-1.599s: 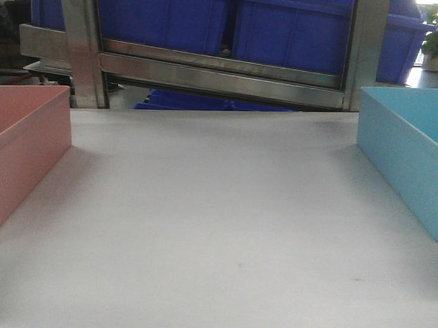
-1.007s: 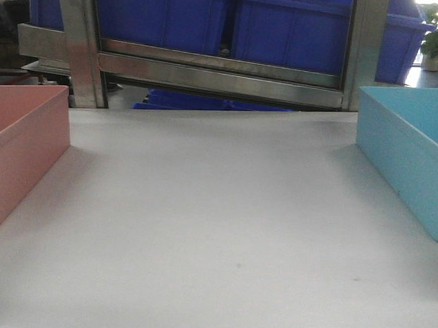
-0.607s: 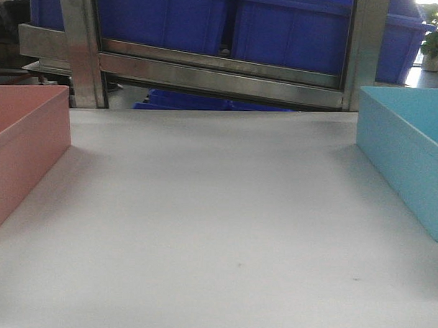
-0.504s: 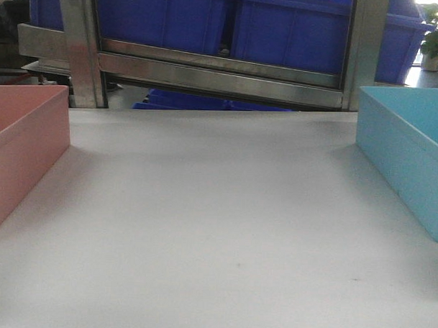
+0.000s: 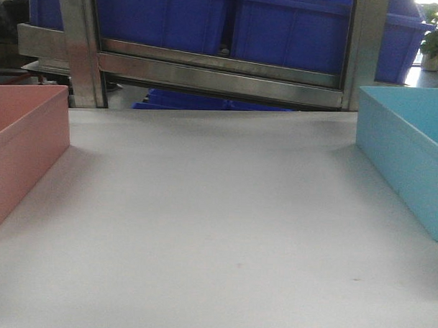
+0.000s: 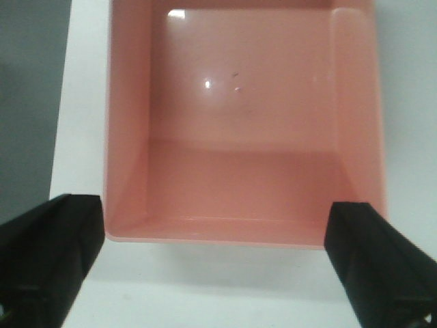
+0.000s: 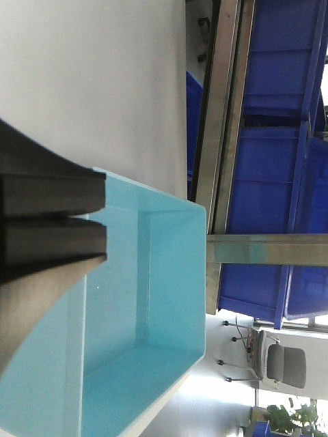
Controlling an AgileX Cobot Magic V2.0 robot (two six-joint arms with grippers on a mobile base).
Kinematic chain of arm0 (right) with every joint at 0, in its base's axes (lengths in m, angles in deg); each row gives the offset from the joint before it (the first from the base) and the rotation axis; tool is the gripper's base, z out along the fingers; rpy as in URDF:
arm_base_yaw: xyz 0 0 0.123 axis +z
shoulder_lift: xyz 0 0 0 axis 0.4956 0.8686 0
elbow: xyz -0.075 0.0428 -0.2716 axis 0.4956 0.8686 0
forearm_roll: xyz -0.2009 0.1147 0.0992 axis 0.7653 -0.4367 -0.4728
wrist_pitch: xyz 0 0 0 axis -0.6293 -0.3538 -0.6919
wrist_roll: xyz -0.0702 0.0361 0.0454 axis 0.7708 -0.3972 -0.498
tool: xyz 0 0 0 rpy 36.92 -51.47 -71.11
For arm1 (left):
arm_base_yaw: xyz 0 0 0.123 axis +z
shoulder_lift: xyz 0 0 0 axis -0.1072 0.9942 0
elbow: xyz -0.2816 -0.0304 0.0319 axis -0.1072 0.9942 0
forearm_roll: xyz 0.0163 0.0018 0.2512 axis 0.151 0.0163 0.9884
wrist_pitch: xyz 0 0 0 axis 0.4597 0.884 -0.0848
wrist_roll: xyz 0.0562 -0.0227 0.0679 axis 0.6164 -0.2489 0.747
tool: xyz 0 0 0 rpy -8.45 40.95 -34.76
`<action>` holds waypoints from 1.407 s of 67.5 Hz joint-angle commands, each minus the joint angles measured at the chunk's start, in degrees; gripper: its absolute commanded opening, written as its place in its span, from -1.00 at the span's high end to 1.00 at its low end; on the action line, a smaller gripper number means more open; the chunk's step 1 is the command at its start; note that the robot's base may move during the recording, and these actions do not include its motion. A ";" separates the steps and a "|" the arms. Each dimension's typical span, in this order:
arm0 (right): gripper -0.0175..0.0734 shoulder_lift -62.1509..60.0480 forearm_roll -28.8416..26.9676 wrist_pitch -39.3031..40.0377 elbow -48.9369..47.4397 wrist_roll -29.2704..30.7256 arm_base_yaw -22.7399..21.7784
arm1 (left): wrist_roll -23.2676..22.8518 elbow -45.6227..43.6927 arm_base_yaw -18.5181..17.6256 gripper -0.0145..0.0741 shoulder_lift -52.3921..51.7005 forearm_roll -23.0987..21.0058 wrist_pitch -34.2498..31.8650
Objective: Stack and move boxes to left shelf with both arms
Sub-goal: 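Lower the left gripper onto the pink bin's rim and grasp it, then lift the pink bin with the left gripper and place it centrally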
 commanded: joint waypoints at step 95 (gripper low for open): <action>0.47 -1.06 0.34 5.44 -1.36 0.33 -0.20 | 14.57 -3.55 12.61 0.67 32.06 -7.83 -19.93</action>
